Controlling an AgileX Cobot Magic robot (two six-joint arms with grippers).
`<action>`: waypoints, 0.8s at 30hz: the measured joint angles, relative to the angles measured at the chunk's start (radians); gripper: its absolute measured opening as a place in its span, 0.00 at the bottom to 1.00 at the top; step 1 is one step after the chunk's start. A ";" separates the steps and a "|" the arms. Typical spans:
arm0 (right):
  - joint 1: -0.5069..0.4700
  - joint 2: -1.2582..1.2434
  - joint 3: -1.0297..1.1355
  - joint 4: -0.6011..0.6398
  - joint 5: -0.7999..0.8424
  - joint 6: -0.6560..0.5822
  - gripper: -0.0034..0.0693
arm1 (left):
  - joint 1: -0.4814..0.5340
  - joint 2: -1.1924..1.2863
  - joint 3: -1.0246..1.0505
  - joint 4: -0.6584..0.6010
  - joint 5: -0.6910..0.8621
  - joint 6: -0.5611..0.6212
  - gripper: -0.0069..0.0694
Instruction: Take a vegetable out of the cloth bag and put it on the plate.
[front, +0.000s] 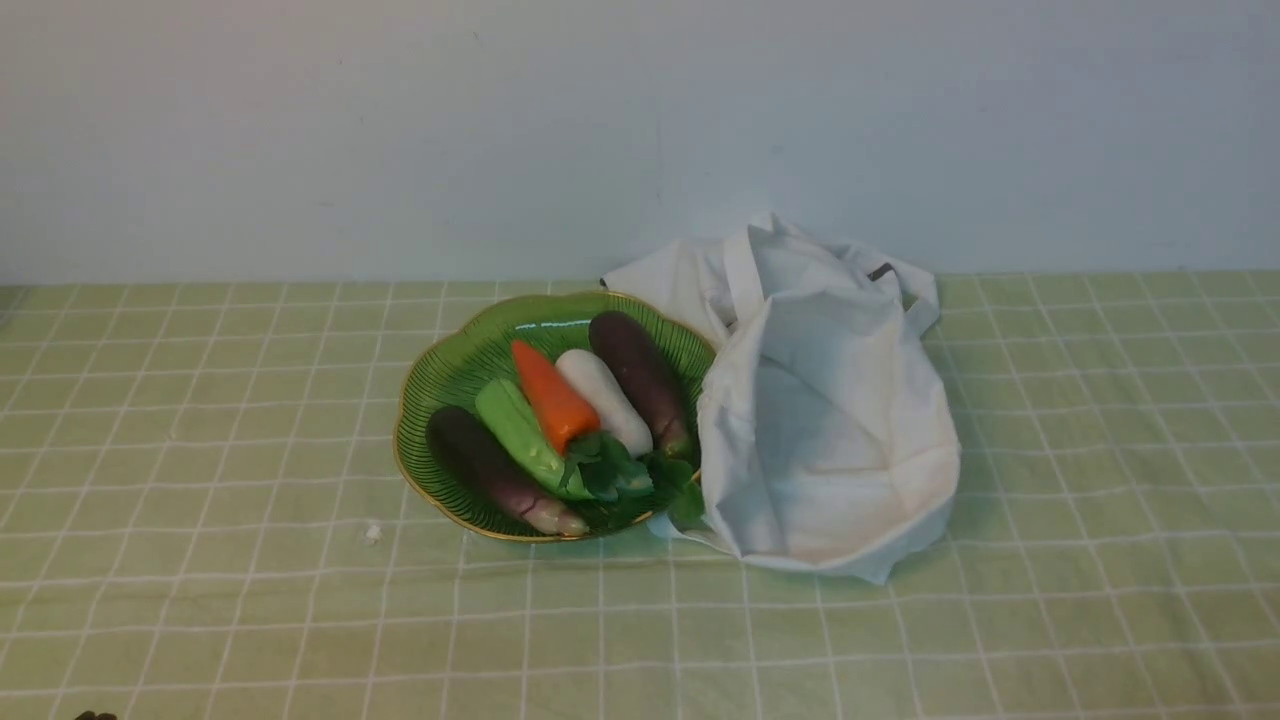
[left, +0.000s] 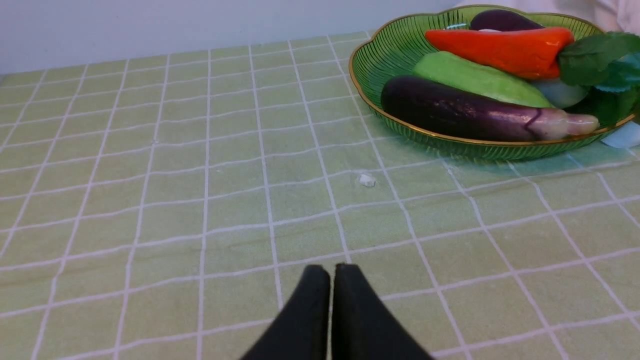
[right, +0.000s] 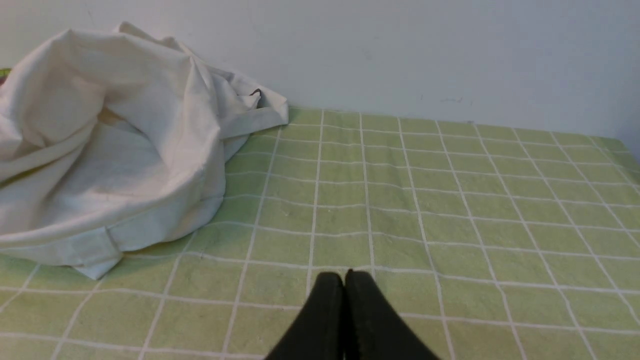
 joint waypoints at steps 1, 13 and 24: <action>0.000 0.000 0.000 0.000 0.000 0.000 0.03 | 0.000 0.000 0.000 0.000 0.000 0.000 0.08; 0.000 0.000 0.000 0.000 0.000 0.009 0.03 | 0.000 0.000 0.000 0.000 0.000 0.000 0.08; 0.000 0.000 0.000 0.000 0.000 0.014 0.03 | 0.000 0.000 0.000 0.000 0.000 0.000 0.08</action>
